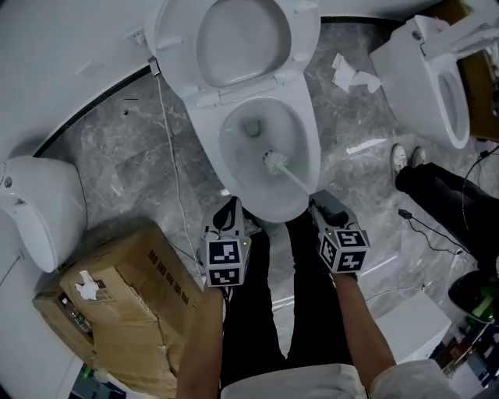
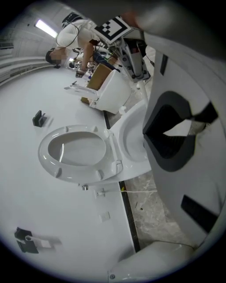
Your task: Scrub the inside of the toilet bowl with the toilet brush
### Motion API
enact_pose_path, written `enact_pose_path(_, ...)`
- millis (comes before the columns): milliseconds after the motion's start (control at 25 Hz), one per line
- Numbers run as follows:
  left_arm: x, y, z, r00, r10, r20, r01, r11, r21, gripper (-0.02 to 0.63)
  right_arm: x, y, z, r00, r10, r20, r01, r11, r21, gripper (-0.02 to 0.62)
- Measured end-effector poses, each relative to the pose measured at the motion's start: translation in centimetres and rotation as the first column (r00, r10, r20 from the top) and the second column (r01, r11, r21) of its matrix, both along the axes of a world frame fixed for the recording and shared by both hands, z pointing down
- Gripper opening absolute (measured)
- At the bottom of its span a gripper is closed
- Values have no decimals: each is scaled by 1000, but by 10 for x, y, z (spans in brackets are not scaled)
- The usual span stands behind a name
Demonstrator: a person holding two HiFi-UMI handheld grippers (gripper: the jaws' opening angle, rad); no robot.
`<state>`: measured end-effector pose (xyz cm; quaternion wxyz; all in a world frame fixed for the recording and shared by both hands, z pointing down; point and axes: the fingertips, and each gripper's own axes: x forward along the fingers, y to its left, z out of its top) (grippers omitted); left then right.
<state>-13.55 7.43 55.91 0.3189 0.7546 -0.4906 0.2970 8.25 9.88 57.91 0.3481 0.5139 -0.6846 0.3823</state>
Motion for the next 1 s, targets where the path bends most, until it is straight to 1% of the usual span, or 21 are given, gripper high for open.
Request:
enact_pose_path(80, 1, -4, 3, 1000, -24, -1, 24, 1000, -1, 29, -14, -5, 3, 994, -104, -21, 104, 995, -1, 179)
enact_pose_path(160, 0, -9, 2, 999, -52, -2, 52, 999, 4, 29, -23, -13, 9, 982, -185, -48, 185, 983, -4, 179)
enact_pose_path(320, -7, -20, -5, 994, -111, -13, 111, 994, 19, 29, -33, -31, 29, 954, -293, -64, 292, 956, -18, 179)
enact_pose_path(400, -7, -20, -3, 991, -133, -13, 133, 991, 18, 29, -39, -39, 41, 937, -345, -53, 344, 939, -30, 181)
enact_pose_path(440, -5, -18, -1, 990, -138, -10, 138, 990, 11, 29, -40, -40, 45, 934, -357, -33, 355, 934, -37, 181)
enact_pose_path(560, 4, -13, 9, 989, -149, -6, 149, 989, -12, 29, -41, -45, 60, 947, -317, 49, 320, 946, -51, 181)
enact_pose_path(600, 7, -13, 12, 987, -160, -12, 160, 987, -17, 29, -42, -45, 66, 946, -319, 64, 323, 944, -61, 181)
enact_pose_path(640, 10, -11, 15, 984, -175, -20, 175, 984, -21, 29, -44, -42, 72, 937, -341, 74, 346, 935, -77, 181)
enact_pose_path(720, 17, -8, 20, 978, -205, -28, 204, 978, -34, 29, -47, -32, 84, 908, -408, 92, 417, 901, -118, 179)
enact_pose_path(800, 23, -7, 21, 974, -225, -30, 223, 974, -44, 29, -49, -20, 93, 891, -438, 121, 453, 878, -157, 178)
enact_pose_path(880, 29, -8, 19, 971, -235, -37, 233, 971, -45, 29, -47, -12, 96, 890, -434, 143, 454, 874, -175, 178)
enact_pose_path(1000, 33, -11, 18, 973, -229, -34, 228, 973, -42, 29, -44, -11, 97, 897, -407, 172, 435, 881, -185, 179)
